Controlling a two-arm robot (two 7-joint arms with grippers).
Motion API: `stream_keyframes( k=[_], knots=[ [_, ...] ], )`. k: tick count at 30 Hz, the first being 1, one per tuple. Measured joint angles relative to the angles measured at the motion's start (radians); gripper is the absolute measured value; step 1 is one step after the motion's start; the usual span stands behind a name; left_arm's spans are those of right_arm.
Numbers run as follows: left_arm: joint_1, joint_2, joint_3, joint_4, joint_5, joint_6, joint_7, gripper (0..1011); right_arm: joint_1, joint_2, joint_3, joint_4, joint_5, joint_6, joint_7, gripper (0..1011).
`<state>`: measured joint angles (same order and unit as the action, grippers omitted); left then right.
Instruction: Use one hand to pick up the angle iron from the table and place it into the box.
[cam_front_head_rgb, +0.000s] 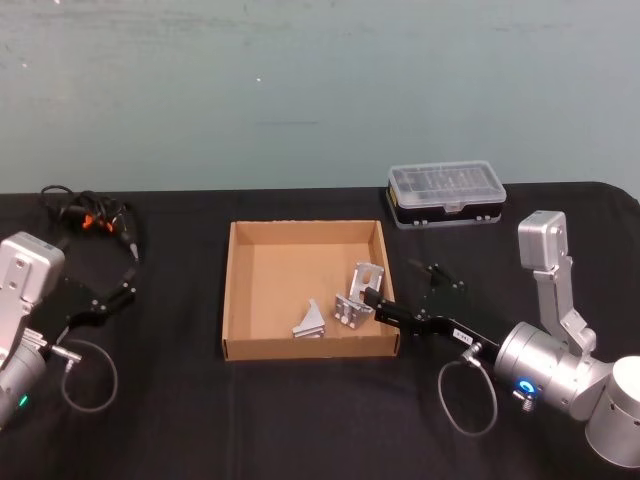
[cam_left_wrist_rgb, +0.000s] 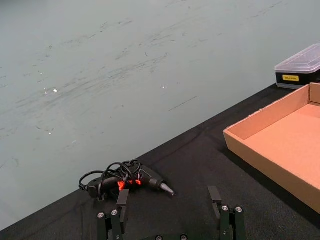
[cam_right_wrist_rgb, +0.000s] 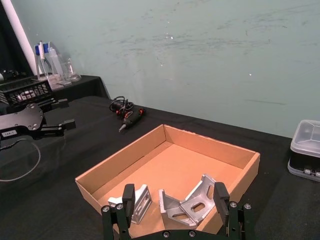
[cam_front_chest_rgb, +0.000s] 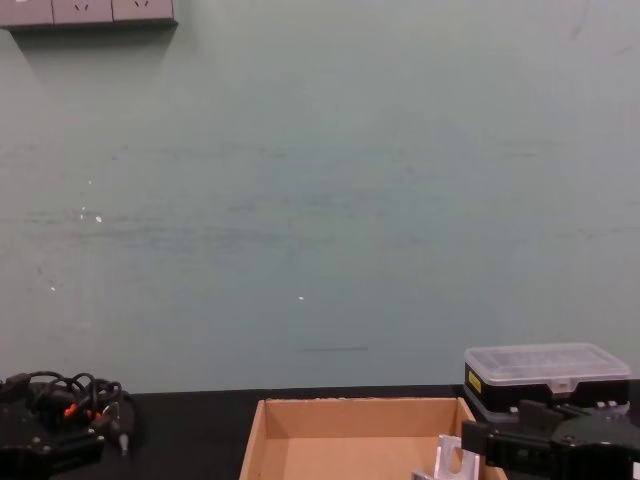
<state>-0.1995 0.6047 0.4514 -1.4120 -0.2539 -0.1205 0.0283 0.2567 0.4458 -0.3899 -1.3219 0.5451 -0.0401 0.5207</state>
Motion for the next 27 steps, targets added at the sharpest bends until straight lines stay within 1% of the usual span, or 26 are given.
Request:
stream_keyframes(
  k=[27],
  knots=[
    [0.000, 0.000, 0.000, 0.000, 0.000, 0.000, 0.000, 1000, -0.001, 0.001, -0.002, 0.001, 0.001, -0.001, 0.000, 1002]
  ],
)
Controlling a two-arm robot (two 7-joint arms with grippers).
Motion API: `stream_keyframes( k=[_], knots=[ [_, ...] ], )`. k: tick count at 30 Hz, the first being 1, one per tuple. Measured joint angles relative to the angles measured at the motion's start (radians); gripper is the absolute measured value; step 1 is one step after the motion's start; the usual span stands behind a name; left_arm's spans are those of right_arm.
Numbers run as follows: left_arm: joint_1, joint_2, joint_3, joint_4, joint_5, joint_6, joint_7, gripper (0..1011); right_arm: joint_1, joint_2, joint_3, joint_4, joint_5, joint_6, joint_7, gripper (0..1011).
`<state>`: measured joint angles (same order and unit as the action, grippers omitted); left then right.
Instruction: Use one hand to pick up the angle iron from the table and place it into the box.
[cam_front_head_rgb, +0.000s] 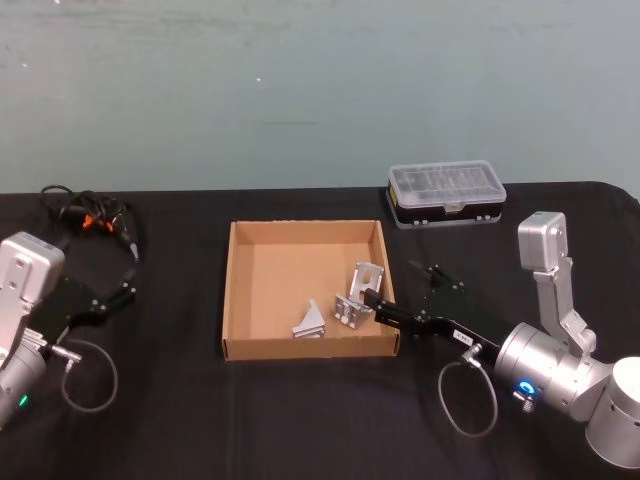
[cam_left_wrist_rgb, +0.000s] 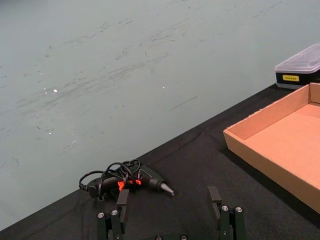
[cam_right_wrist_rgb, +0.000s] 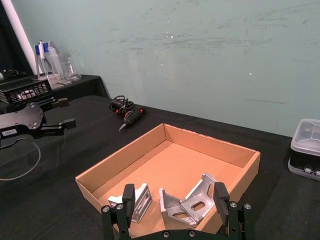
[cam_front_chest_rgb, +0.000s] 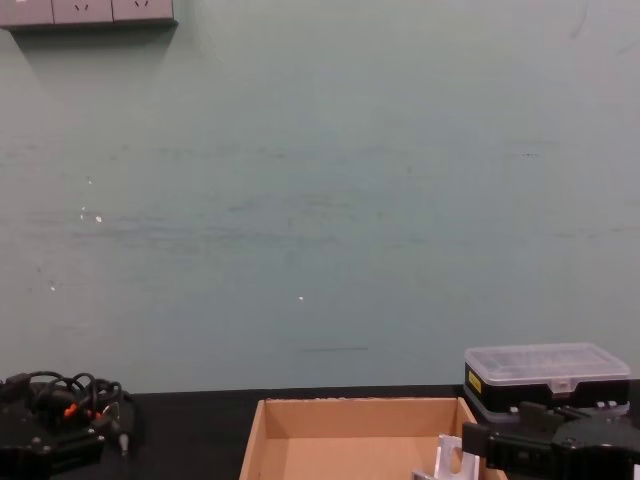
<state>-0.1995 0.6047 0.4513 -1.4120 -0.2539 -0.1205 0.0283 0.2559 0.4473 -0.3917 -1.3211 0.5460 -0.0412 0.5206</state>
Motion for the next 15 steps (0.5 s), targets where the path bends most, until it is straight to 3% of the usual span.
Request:
stream_keyframes(
  k=[15],
  knots=[
    [0.000, 0.000, 0.000, 0.000, 0.000, 0.000, 0.000, 1000, 0.000, 0.000, 0.000, 0.000, 0.000, 0.000, 0.000, 1002]
  ],
)
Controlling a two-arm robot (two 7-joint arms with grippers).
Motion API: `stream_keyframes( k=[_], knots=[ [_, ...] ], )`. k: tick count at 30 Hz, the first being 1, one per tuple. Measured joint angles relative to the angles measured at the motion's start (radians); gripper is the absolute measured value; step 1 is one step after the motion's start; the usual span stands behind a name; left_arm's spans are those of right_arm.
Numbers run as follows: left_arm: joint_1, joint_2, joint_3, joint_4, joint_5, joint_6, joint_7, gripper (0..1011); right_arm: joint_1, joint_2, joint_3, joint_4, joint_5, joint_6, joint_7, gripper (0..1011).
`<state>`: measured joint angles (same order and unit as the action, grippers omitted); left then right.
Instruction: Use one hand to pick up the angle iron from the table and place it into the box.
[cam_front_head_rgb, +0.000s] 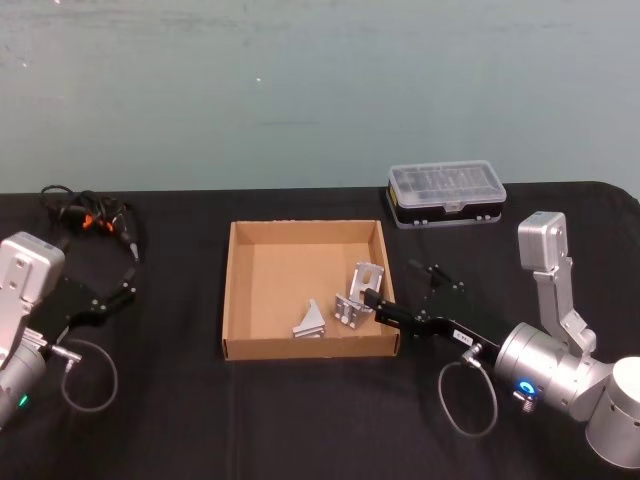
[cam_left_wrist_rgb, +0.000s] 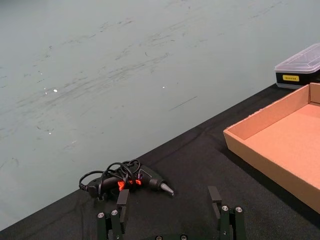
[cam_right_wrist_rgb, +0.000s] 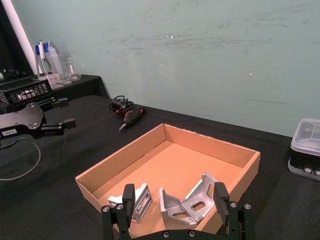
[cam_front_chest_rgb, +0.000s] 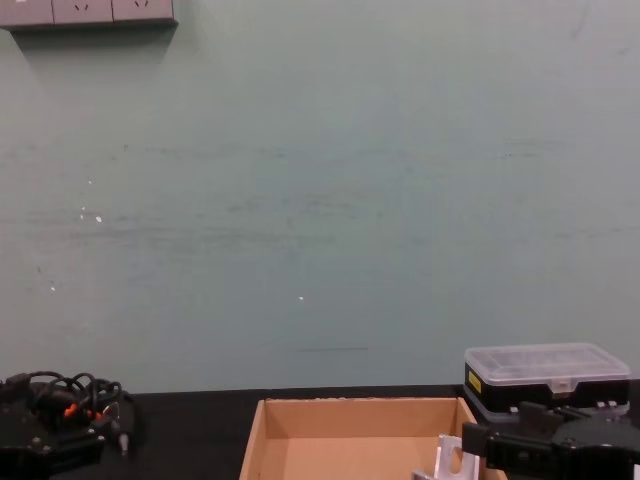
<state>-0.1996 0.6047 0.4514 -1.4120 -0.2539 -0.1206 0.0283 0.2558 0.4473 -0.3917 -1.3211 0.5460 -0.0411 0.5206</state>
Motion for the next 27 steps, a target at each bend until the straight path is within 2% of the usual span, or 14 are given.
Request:
stream_keyframes(
  k=[27],
  knots=[
    [0.000, 0.000, 0.000, 0.000, 0.000, 0.000, 0.000, 1000, 0.000, 0.000, 0.000, 0.000, 0.000, 0.000, 0.000, 1002]
  ],
)
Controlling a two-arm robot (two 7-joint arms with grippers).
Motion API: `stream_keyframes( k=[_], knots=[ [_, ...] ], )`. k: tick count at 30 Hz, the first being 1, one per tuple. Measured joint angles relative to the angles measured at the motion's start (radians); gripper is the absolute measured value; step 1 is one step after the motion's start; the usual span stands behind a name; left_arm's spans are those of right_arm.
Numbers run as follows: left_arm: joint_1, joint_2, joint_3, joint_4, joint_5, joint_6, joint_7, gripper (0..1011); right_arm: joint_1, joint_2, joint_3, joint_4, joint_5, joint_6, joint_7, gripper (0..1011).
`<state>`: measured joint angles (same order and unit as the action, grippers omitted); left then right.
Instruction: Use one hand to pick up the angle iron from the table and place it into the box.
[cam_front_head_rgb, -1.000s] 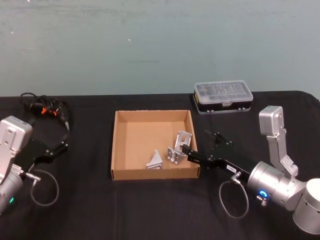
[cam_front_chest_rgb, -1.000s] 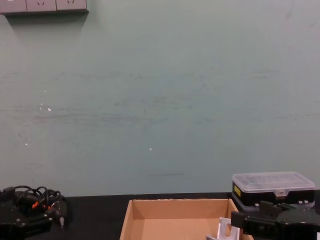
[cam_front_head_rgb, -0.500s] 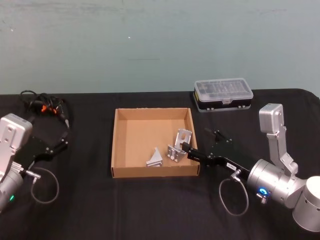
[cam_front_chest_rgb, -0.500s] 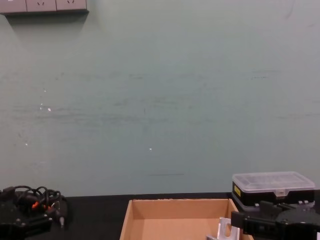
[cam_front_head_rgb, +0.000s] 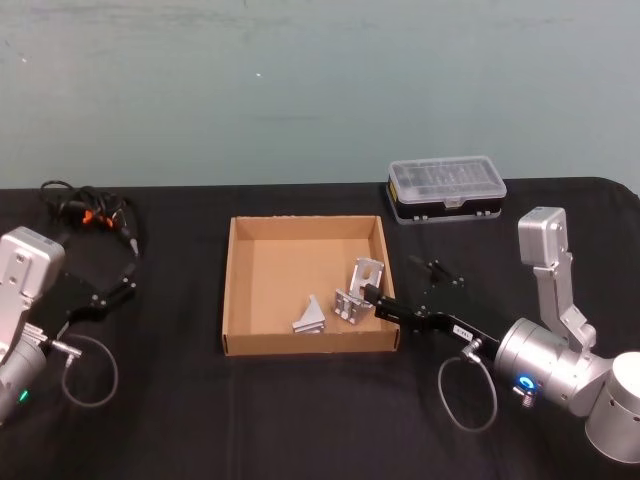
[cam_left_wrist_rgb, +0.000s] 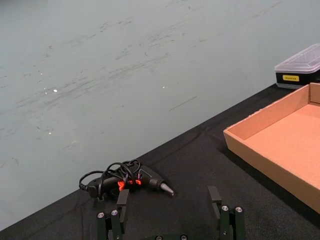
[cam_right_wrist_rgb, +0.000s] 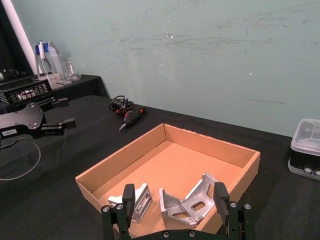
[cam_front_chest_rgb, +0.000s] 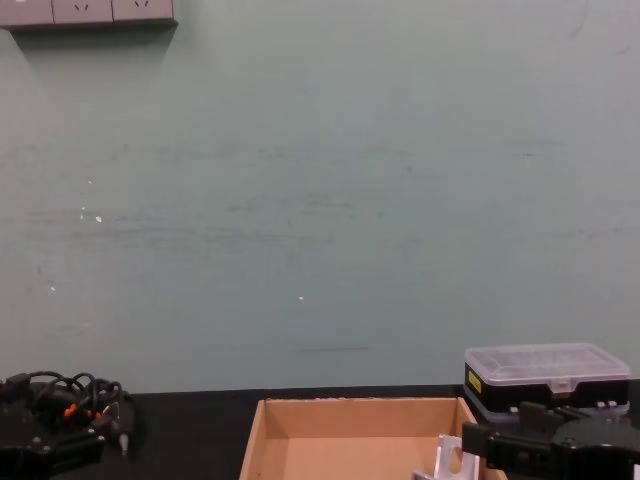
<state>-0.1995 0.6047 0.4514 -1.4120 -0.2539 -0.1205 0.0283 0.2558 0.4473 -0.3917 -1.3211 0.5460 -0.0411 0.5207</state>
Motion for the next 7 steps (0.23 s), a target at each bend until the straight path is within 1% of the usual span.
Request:
stream_keyframes(
  k=[7],
  knots=[
    [0.000, 0.000, 0.000, 0.000, 0.000, 0.000, 0.000, 1000, 0.000, 0.000, 0.000, 0.000, 0.000, 0.000, 0.000, 1002]
  ],
)
